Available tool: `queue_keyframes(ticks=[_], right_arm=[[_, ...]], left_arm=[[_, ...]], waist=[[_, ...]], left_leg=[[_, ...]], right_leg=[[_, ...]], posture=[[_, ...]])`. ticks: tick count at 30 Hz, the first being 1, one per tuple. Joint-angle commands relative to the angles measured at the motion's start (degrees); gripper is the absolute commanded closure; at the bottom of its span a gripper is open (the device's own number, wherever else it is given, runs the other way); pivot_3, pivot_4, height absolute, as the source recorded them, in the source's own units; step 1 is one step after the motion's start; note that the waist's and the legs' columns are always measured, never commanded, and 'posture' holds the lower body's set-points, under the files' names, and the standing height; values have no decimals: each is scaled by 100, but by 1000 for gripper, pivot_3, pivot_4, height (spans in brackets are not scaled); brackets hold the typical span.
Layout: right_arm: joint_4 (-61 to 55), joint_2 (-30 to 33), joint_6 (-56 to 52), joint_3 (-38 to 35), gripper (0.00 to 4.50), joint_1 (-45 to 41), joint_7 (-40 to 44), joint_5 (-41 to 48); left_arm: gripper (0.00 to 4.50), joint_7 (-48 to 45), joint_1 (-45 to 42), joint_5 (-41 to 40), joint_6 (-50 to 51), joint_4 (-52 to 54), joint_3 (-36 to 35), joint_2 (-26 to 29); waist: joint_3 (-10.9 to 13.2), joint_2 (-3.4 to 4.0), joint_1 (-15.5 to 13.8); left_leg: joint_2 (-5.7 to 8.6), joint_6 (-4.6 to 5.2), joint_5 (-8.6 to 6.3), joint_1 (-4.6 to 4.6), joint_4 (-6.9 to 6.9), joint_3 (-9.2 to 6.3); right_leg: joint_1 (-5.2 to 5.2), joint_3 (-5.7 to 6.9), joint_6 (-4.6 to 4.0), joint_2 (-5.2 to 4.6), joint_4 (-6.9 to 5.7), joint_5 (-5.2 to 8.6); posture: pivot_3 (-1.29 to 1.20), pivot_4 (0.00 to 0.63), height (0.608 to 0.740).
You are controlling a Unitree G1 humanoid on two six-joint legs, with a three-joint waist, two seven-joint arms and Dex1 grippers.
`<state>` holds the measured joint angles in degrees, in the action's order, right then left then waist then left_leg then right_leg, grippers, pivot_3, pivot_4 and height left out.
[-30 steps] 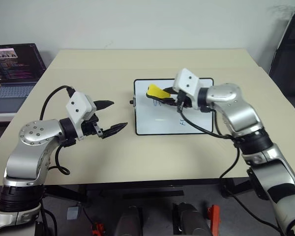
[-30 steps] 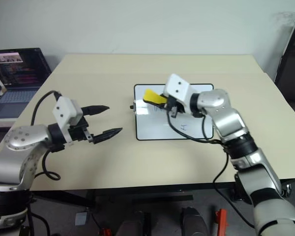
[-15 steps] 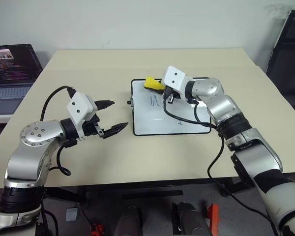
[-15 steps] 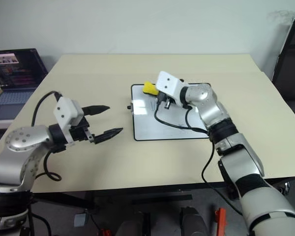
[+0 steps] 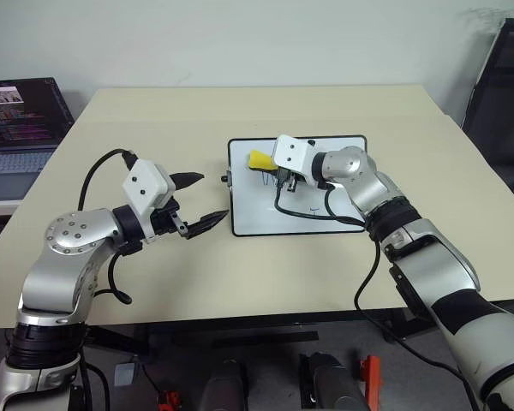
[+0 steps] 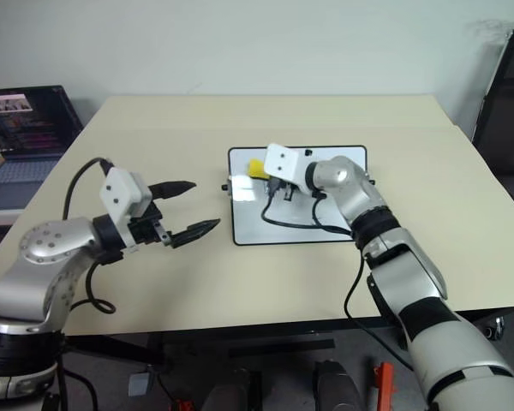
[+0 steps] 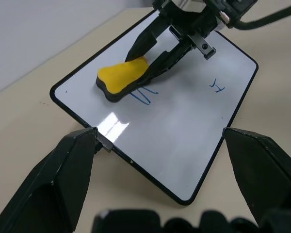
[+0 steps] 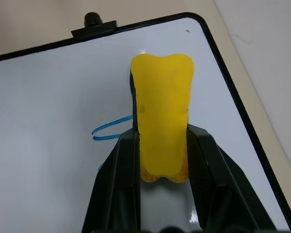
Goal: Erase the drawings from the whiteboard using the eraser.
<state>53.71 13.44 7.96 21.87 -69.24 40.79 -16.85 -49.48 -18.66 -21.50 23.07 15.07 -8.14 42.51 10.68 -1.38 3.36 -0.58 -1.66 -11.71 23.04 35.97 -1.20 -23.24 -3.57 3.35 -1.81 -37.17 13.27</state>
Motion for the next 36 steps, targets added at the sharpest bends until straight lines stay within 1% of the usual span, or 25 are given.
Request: queue_keyframes(ticks=[1, 5, 10, 18, 21, 23, 26, 32, 36], right_arm=[[198, 4, -108, 100, 3532, -65, -65, -228], [257, 86, -38, 257, 3532, -37, -8, -428], [-59, 232, 1, 470, 3532, 233, 516, -525], [-535, 408, -88, 552, 3532, 624, 1006, -525], [-615, 444, -123, 538, 3532, 678, 1036, -542], [-574, 445, -128, 489, 3532, 627, 913, -557], [-295, 395, -199, 352, 3532, 325, 421, -603], [420, 365, -307, 222, 3532, -298, -495, -676], [725, 348, -338, 214, 3532, -496, -799, -701]], left_arm=[[0, 18, -63, -13, -108, 111, -22, 8], [0, 12, -62, -5, -127, 66, -28, 9], [0, 3, -35, 9, -141, 63, -34, 18], [0, -21, -66, 21, -140, 50, -7, 28], [0, -32, -79, 38, -160, 14, 8, 27], [0, -36, -91, 50, -176, -14, 17, 26], [0, -33, -102, 54, -198, -38, 35, 26], [0, -22, -119, 56, -251, -72, 90, 36], [0, -29, -132, 68, -265, -85, 109, 44]], waist=[[0, 0, 1], [-1, -1, 3], [-8, -11, -5], [-15, -22, -6], [-15, -22, -7], [-16, -23, -9], [-15, -23, -6], [-15, -23, -10], [-15, -22, -8]], left_leg=[[-2, 0, 0, -4, 0, 0], [-9, -1, 1, -8, 1, -1], [-11, -1, 1, -13, 3, -2], [-15, -1, 2, -17, 5, -3], [-16, -2, 2, -18, 6, -3], [-16, -2, 2, -18, 6, -3], [-16, -2, 2, -18, 6, -3], [-17, 10, 17, -20, 9, -5], [-18, 11, 18, -18, 8, -4]], right_leg=[[3, 0, -1, 2, -2, 1], [3, -1, 0, 11, -6, 3], [6, 0, 3, 13, -9, 5], [7, -2, 1, 18, -14, 6], [7, -2, -1, 19, -14, 7], [7, -2, -1, 19, -14, 7], [7, -3, -5, 19, -14, 9], [6, -5, -42, 22, -15, 1], [3, -6, -44, 24, -13, 0]], posture=[[0, 150, 740], [0, 150, 740], [0, 150, 740], [0, 150, 740], [0, 150, 740], [0, 150, 740], [0, 150, 740], [0, 150, 740], [0, 150, 740]])
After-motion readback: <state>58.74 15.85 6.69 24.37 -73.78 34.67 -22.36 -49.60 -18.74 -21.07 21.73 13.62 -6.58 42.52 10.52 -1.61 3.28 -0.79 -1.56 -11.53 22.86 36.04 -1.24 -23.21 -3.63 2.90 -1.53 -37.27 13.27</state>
